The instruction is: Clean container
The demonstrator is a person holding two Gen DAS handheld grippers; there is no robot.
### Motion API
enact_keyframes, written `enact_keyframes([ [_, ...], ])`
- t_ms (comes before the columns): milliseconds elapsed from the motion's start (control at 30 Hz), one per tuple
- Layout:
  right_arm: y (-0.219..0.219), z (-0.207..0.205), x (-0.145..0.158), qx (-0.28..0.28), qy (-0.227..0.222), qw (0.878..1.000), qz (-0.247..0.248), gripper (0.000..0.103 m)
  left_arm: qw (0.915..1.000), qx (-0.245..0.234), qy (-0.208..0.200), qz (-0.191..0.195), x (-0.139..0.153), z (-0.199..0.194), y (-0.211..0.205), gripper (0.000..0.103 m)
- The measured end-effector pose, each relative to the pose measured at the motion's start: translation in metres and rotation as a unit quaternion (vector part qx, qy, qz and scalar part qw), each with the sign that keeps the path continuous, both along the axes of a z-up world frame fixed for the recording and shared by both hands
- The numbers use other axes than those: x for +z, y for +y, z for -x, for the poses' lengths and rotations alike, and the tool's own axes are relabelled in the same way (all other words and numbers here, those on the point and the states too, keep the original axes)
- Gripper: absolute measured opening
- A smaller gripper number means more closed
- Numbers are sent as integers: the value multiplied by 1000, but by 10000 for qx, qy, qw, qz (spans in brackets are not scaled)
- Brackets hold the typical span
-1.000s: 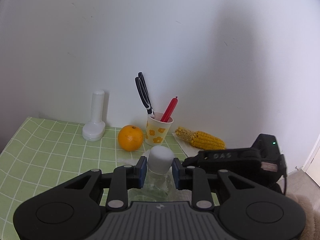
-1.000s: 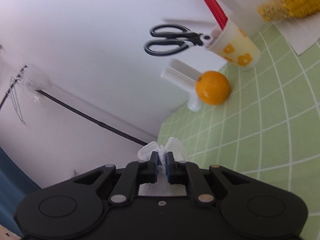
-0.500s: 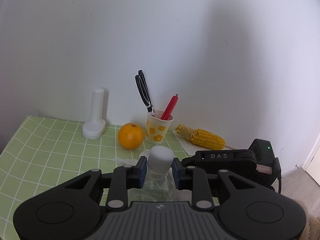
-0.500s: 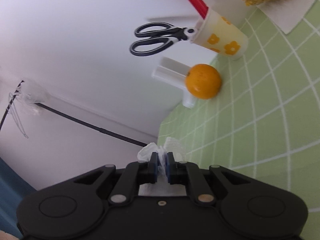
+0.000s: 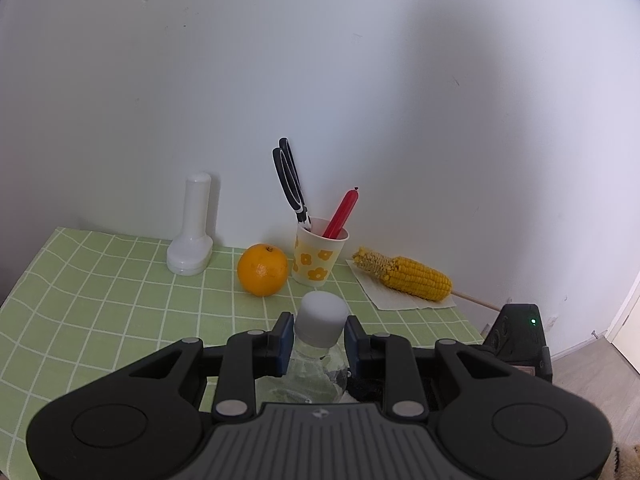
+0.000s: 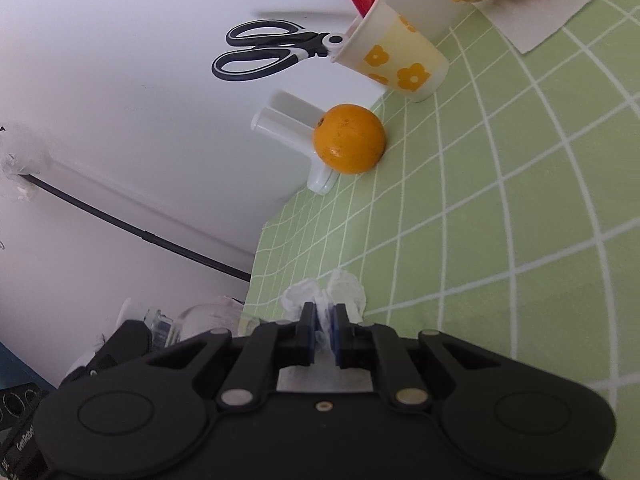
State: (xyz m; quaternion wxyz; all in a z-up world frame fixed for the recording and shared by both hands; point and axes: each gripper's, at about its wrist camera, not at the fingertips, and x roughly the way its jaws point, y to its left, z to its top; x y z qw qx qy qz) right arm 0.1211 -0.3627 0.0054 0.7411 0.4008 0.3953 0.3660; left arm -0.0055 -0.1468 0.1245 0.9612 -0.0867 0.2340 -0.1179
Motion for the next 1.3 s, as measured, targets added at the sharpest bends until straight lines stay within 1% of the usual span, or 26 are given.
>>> enact_keyframes([
  [267, -9, 21, 2, -135, 109, 9998, 31, 9, 10000, 43, -57, 1, 1, 1, 0, 29],
  [567, -14, 46, -4, -101, 372, 9989, -252, 9, 9999, 99, -72, -44, 1, 3, -2, 29],
  [700, -19, 53, -8, -143, 516, 9966, -629, 9, 9998, 163, -78, -78, 1, 5, -5, 29],
  [867, -32, 60, -12, -335, 645, 9905, -1170, 9, 9995, 252, -94, -171, 2, 6, -10, 29],
  [1133, -56, 60, -24, -885, 775, 9794, -1644, 9, 9986, 429, -155, -279, 3, 14, -17, 30],
  [1167, -59, 61, -28, -963, 811, 9768, -1733, 9, 9983, 463, -165, -315, 3, 16, -19, 32],
  [1200, -62, 61, -31, -1028, 853, 9743, -1813, 9, 9980, 500, -167, -350, 3, 19, -20, 39],
  [1233, -64, 61, -34, -1075, 890, 9723, -1876, 9, 9977, 538, -165, -384, 3, 21, -22, 43],
  [1300, -69, 62, -39, -1160, 911, 9697, -1948, 9, 9971, 632, -125, -400, 0, 27, -26, 64],
])
